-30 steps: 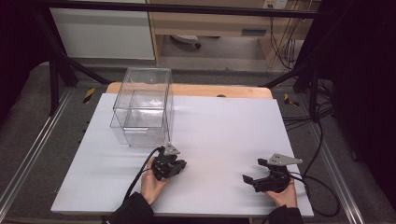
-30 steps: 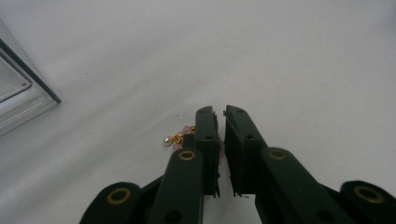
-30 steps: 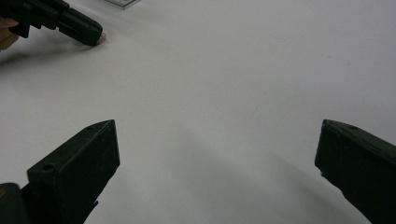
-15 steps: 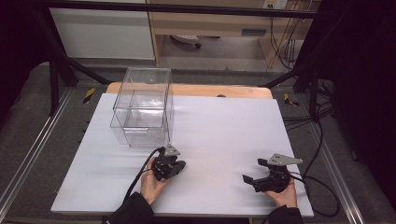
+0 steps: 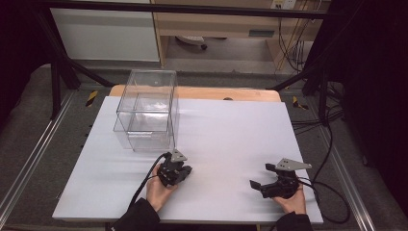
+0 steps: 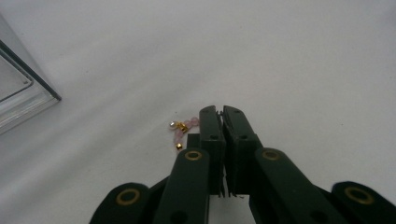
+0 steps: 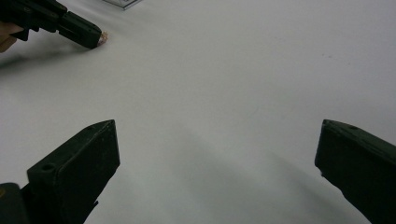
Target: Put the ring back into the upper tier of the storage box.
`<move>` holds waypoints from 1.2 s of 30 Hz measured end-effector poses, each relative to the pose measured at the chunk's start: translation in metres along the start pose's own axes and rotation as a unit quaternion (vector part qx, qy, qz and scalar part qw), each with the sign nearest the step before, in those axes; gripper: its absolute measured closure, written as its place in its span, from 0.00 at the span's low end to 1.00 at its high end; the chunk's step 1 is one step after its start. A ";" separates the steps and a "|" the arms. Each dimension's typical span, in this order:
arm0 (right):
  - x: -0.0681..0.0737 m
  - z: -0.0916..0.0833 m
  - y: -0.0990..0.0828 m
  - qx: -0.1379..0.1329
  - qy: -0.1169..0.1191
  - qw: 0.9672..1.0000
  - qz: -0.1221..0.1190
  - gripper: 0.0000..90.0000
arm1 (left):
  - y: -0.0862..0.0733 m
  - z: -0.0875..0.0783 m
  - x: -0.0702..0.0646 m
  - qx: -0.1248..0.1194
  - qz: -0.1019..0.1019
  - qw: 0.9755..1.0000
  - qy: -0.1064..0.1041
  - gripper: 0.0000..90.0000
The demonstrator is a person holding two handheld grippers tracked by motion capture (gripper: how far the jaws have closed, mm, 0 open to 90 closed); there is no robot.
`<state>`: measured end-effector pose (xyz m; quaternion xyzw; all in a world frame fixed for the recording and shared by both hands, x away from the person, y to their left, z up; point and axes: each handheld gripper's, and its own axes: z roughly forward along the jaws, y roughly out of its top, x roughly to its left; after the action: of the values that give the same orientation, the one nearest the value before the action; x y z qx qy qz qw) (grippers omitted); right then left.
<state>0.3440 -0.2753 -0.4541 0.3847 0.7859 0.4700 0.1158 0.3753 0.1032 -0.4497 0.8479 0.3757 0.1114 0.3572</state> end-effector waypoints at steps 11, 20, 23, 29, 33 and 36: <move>0.000 -0.001 0.000 0.000 0.000 1.000 0.002 0.00 | -0.001 -0.001 -0.001 -0.011 -0.001 1.000 0.000 0.98; 0.000 0.000 0.000 0.000 0.000 1.000 -0.001 0.00 | 0.000 -0.008 0.002 -0.024 0.000 1.000 -0.003 0.98; 0.000 0.000 0.000 -0.001 0.000 1.000 0.002 0.00 | -0.001 -0.011 0.002 -0.030 0.000 1.000 -0.004 0.98; 0.000 0.000 0.000 0.000 0.000 1.000 0.000 0.00 | -0.001 -0.017 0.001 -0.038 0.007 0.999 -0.011 0.98; 0.000 0.000 0.000 0.000 -0.001 1.000 0.000 0.00 | -0.002 -0.020 -0.001 -0.042 0.010 0.999 -0.016 0.98; 0.000 0.000 0.000 0.001 -0.001 1.000 0.001 0.00 | -0.002 -0.022 -0.002 -0.047 0.011 0.999 -0.022 0.98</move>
<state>0.3439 -0.2754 -0.4540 0.3855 0.7859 0.4694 0.1159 0.3627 0.1145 -0.4351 0.8366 0.3527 0.1146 0.4033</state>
